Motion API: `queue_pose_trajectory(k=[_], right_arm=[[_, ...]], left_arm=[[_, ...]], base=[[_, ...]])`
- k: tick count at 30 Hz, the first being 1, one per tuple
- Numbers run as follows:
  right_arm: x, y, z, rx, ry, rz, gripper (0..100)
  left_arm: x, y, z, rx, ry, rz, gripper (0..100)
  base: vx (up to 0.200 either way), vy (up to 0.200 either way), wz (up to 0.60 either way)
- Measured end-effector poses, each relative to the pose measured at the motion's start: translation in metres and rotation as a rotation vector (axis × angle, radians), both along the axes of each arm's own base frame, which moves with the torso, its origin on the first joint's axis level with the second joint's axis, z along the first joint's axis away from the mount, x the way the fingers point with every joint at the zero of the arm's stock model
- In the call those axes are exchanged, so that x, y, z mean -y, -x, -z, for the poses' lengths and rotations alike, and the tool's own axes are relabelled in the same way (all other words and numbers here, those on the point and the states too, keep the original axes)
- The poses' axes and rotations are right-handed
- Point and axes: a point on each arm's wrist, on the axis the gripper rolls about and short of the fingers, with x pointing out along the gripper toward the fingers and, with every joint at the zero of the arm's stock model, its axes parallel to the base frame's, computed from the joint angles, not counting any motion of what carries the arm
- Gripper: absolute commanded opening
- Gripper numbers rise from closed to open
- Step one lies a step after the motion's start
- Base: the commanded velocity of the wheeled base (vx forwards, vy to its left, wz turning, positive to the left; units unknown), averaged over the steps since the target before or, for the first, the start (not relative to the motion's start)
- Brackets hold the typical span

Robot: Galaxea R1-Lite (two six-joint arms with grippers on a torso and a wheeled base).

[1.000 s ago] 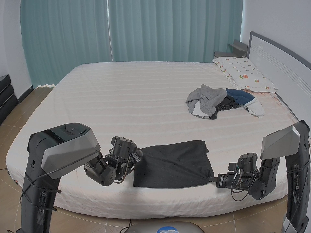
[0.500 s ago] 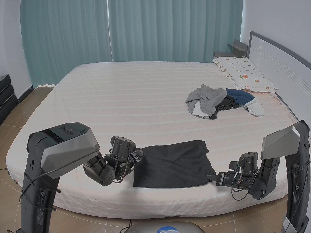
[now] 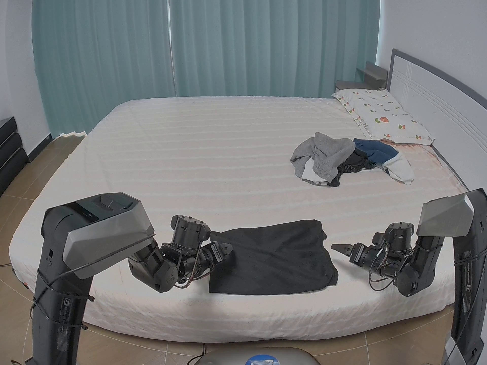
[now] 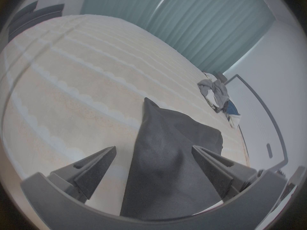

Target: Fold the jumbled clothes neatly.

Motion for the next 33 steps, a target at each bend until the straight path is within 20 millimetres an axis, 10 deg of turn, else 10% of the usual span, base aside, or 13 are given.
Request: queue_pose_trajectory(k=[27,28,33], right_arm=[[0.001,-0.008,0.008,-0.015,-0.038,0.017,100],[0.001,-0.008,0.008,-0.015,-0.039,0.018,100],[0.001,-0.008,0.008,-0.016,-0.040,0.018,100]], left_arm=[[0.018,-0.009,0.013,0.058,-0.022,0.005,100],[0.018,-0.009,0.013,0.058,-0.022,0.005,0],[0.019,-0.009,0.014,0.057,-0.021,0.005,0]], base=[[0.000,0.000,0.00],[0.000,0.000,0.00],[0.000,0.000,0.00]])
